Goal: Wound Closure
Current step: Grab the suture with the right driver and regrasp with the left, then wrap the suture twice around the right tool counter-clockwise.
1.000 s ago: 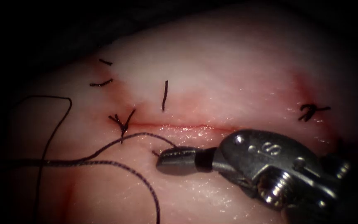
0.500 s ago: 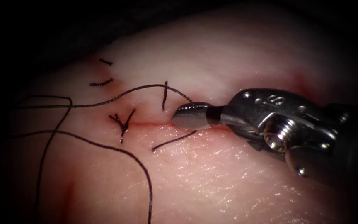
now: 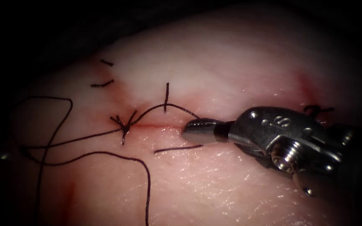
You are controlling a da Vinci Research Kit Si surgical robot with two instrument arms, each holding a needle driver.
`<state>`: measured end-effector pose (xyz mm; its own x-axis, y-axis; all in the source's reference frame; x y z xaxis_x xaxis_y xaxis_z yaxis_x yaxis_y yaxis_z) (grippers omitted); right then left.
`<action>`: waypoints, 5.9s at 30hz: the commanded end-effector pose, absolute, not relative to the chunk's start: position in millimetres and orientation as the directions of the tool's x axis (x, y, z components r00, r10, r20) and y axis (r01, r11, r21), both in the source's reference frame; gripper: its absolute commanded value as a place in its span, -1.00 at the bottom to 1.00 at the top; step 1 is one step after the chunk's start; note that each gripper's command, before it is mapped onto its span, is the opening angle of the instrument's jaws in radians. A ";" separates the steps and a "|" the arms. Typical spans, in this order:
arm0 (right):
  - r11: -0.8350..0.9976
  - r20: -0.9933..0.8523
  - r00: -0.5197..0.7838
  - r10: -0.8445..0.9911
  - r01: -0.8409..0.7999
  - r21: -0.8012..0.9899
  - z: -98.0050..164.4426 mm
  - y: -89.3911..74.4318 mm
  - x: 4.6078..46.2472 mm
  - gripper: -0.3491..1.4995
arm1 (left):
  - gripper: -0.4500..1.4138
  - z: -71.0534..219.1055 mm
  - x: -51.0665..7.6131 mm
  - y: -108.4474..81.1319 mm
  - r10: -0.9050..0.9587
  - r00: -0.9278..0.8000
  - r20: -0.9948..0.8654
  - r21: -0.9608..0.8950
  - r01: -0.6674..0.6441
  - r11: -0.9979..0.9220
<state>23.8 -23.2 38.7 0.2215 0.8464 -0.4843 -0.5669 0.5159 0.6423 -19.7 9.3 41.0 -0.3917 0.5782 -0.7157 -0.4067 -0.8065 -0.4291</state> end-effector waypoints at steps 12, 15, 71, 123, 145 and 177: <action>0.542 -0.513 0.228 0.828 -0.559 0.627 38.7 -22.5 25.0 -1.00 | 0.15 49.1 -23.7 10.1 0.529 -0.481 -0.699 -0.386 -0.369 -0.845; 0.547 -0.518 0.229 0.824 -0.558 0.624 38.6 -22.6 25.0 -1.00 | -0.03 50.5 -23.8 9.3 0.511 -0.517 -0.687 -0.378 -0.346 -0.859; 0.578 -0.550 0.240 0.800 -0.553 0.600 38.2 -22.9 25.2 -1.00 | -1.00 56.3 -16.2 3.9 0.480 -0.712 -0.512 -0.438 -0.264 -0.859; 0.719 -0.785 -0.165 0.598 -0.323 0.616 36.7 -18.6 30.2 -1.00 | -1.00 47.8 -23.7 11.3 0.333 -0.487 -0.807 -0.156 -0.368 -0.917; 0.567 -0.694 -0.251 0.675 -0.425 0.705 35.5 -18.5 31.8 -1.00 | -1.00 45.9 -27.3 8.4 0.290 -0.562 -0.775 -0.118 -0.322 -0.939; 0.658 -0.617 0.229 0.753 -0.228 0.718 38.2 -20.2 31.8 -0.36 | -1.00 39.7 -23.8 13.6 0.099 -0.686 -0.721 0.061 -0.206 -0.977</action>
